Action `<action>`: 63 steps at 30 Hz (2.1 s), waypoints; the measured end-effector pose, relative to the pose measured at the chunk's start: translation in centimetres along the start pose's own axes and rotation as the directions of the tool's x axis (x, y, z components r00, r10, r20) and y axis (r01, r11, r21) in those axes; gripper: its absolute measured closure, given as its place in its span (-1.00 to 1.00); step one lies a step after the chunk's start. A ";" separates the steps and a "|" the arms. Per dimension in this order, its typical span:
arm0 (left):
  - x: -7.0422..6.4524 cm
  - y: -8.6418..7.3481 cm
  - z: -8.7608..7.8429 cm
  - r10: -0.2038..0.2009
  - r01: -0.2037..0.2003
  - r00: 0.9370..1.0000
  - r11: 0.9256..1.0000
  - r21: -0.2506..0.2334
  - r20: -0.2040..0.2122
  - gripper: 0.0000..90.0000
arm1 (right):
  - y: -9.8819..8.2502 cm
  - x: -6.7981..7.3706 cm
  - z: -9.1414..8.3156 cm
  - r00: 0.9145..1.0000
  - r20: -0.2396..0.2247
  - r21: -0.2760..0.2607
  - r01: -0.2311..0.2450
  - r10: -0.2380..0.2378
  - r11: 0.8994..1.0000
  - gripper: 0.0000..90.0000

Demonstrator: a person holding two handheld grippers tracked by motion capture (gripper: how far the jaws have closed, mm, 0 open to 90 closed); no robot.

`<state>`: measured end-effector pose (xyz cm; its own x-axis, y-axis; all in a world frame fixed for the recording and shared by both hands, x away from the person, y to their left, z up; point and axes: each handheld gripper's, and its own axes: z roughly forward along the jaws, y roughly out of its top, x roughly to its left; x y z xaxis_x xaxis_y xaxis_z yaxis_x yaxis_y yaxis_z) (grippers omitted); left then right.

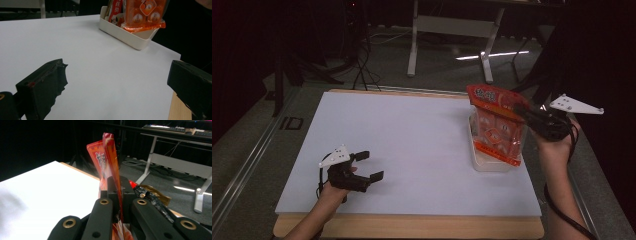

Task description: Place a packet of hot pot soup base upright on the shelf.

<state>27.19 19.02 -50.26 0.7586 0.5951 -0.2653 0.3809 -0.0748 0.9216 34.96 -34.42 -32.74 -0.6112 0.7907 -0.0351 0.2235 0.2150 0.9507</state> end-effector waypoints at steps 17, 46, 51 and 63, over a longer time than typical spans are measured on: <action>0.1 -0.3 0.4 -0.004 0.004 1.000 1.000 0.019 0.008 -0.97 | -4.4 -1.4 0.9 0.994 0.009 0.028 -0.107 0.106 0.994 0.99; 0.1 -0.9 0.8 0.000 0.000 1.000 0.999 0.045 0.008 -0.97 | -4.6 -1.7 -0.2 0.987 0.070 0.045 -0.150 0.147 0.988 0.09; 0.1 -1.0 0.9 0.002 -0.002 1.000 0.999 0.047 0.008 -0.97 | -2.9 -0.4 -0.7 0.991 0.075 0.010 -0.115 0.114 0.993 -0.24; 0.0 -1.1 0.7 0.005 -0.005 1.000 0.999 0.046 0.010 -0.97 | -0.1 3.9 -1.5 0.998 -0.036 -0.067 -0.056 0.053 0.996 -0.68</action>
<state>27.15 18.51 -51.47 0.7655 0.5870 -0.2636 0.4008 -0.1144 0.9090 31.45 -32.21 -32.53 -0.6252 0.7800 0.0267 0.2055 0.1316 0.9698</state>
